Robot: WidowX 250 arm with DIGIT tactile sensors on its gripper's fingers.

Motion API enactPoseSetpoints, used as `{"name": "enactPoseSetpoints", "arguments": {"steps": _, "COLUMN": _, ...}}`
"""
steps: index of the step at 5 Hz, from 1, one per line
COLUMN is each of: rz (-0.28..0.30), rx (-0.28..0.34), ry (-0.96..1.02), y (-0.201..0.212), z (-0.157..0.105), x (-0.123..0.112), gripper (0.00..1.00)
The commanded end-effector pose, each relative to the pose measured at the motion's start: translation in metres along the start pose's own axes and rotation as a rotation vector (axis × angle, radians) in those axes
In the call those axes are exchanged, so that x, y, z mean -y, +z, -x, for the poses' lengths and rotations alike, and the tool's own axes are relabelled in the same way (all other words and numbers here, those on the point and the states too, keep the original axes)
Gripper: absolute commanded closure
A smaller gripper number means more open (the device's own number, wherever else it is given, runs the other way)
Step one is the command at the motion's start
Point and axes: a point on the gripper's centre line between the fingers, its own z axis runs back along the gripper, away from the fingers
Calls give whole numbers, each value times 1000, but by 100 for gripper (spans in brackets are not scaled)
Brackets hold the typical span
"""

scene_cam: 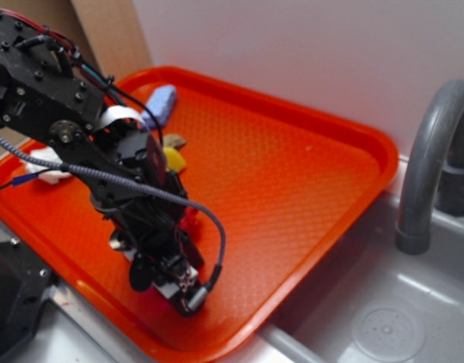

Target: Grab the black box.

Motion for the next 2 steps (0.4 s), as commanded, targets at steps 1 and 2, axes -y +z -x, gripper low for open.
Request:
{"name": "enactPoseSetpoints", "arguments": {"steps": 1, "rz": 79, "rx": 130, "ry": 26, "y": 108, "z": -20, "x": -76, "gripper": 100}}
{"name": "enactPoseSetpoints", "arguments": {"steps": 2, "rz": 65, "rx": 117, "ry": -9, "y": 158, "z": -39, "x": -120, "gripper": 100}}
